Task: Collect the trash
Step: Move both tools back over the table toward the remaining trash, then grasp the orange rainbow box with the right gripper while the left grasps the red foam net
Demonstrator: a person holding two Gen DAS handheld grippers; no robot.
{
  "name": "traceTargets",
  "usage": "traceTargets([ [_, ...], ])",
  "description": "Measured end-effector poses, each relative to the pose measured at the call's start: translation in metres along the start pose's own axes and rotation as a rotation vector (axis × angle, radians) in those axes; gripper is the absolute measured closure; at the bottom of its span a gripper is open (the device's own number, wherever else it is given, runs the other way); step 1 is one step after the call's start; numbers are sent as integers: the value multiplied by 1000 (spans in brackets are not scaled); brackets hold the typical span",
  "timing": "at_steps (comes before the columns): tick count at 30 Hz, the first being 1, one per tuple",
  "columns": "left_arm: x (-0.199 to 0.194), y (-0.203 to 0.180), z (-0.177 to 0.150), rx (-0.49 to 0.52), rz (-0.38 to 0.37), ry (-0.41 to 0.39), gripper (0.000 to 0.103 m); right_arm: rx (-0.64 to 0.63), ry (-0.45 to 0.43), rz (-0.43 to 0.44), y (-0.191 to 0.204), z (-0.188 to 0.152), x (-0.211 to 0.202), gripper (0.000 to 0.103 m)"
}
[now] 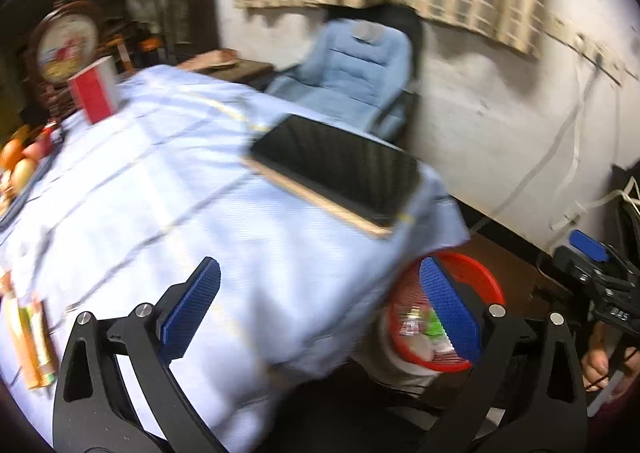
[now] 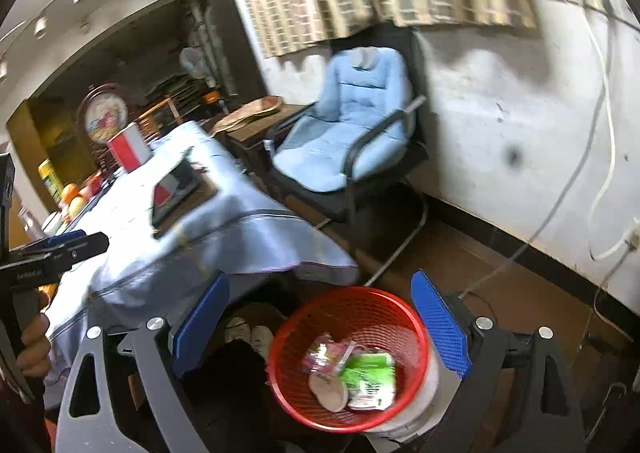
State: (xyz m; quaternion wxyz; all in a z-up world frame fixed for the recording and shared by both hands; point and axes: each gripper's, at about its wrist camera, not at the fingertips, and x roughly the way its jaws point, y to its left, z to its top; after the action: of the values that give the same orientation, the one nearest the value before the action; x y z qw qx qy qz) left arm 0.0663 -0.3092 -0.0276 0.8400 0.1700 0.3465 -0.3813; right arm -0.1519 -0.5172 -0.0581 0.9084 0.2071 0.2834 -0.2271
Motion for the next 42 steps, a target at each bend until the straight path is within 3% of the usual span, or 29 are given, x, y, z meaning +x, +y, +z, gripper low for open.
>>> traceTargets([
  [6,-33,87,-15,-76,195,-25,7,-104,3,84,66,8,-2,11],
  [12,-57,203,-44,-213,445,36,7,-211,34,188,143,13,9,7],
  [17,-74,281,-65,-311,579,52,7,-286,113,298,211,11,30,7],
  [24,-99,396,-86,-494,715,76,7,-437,162,364,294,-1,45,7],
  [29,-94,465,-88,-675,657,86,7,-490,181,389,338,-4,53,7],
  [33,-58,479,-90,-620,675,140,7,-515,198,401,363,-2,64,7],
  [35,-46,481,-99,-621,630,141,7,-523,210,407,374,-2,69,7],
  [36,-48,487,-104,-674,556,146,7,-526,218,418,382,-2,71,7],
  [38,-53,489,-105,-703,505,89,7,-523,233,443,397,-3,78,7],
  [39,-53,486,-107,-696,500,75,7,-517,244,466,409,-2,83,7],
  [42,-40,486,-112,-696,530,147,7,-510,289,496,435,-6,98,7],
])
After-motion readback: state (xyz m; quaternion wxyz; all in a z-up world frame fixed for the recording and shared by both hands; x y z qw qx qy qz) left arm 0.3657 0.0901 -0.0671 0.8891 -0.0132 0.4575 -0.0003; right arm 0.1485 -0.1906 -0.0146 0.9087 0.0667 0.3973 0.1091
